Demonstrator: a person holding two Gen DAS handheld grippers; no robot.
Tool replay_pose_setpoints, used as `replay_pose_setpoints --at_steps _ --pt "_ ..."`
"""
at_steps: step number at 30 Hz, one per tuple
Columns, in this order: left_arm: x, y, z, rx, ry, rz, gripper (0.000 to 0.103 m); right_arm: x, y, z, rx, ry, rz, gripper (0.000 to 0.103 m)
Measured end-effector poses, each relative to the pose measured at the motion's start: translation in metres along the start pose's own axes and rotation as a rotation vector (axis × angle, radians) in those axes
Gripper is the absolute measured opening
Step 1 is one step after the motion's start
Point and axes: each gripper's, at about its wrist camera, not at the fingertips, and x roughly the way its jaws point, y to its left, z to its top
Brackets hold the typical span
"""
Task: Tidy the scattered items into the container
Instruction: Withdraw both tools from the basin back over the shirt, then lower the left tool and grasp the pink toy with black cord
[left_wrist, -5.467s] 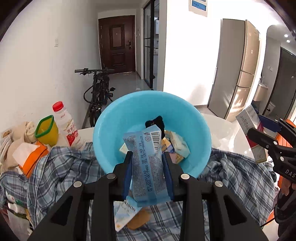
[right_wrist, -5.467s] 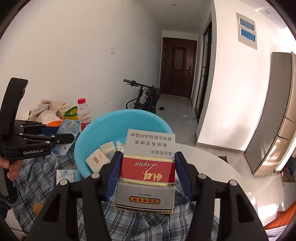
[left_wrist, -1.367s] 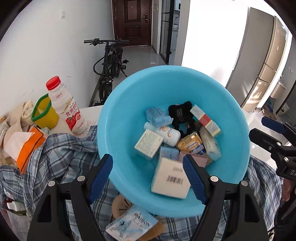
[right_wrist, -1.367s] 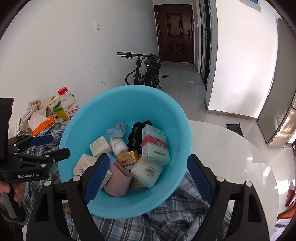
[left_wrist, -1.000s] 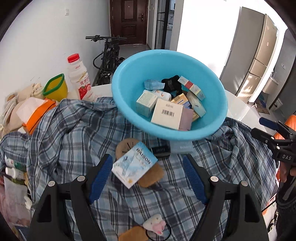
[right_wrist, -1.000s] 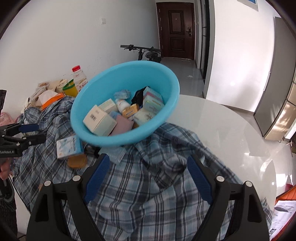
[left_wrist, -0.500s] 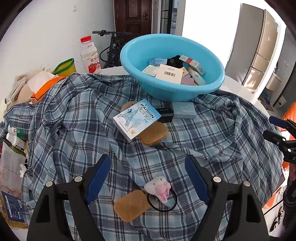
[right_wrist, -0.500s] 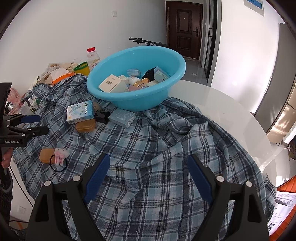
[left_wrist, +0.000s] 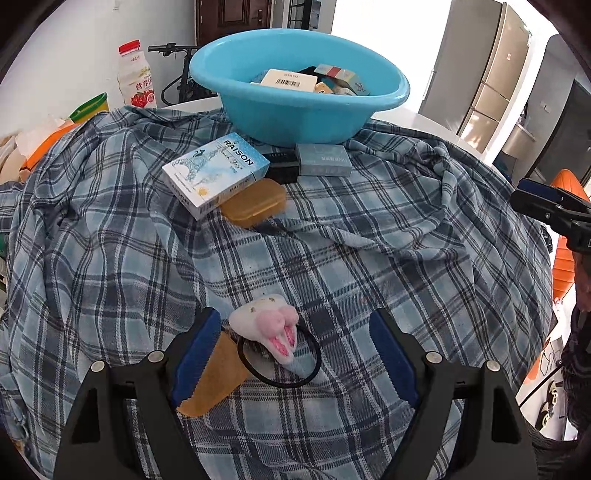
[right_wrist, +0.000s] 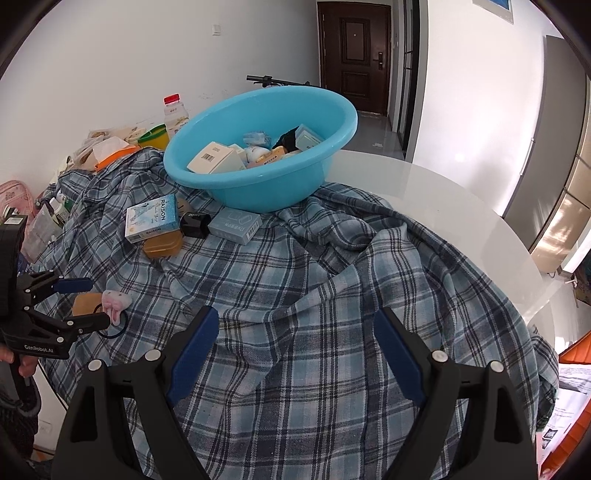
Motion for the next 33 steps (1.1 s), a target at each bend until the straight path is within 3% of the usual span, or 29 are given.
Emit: replay_pose_setpoints --at_steps 11,22,26,28,29,30,31,33 --pt "0.003 0.010 -0.005 -0.034 0.016 -0.057 0.085 0.006 0.008 -0.002 -0.003 0.008 -0.008 0.085" --pt "0.027 0.000 0.005 0.034 0.028 0.005 0.085 0.002 -0.001 -0.007 0.015 0.005 -0.040 0.085" --pt "0.039 0.009 0.007 0.005 0.054 0.028 0.084 -0.001 -0.003 -0.010 0.016 0.008 -0.045 0.085" --pt "0.040 0.015 0.007 -0.014 0.055 0.039 0.080 -0.001 -0.003 -0.011 0.013 0.011 -0.045 0.085" --pt "0.040 0.017 0.007 -0.020 0.054 0.039 0.069 -0.001 -0.003 -0.011 0.011 0.011 -0.046 0.085" --pt "0.040 0.019 0.007 -0.022 0.052 0.038 0.044 -0.001 -0.003 -0.012 0.011 0.011 -0.047 0.085" --pt "0.040 0.020 0.007 -0.024 0.051 0.034 0.039 0.000 -0.003 -0.012 0.012 0.011 -0.046 0.085" --pt "0.038 0.020 0.006 -0.021 0.047 0.014 0.039 0.001 -0.003 -0.013 0.016 0.014 -0.042 0.085"
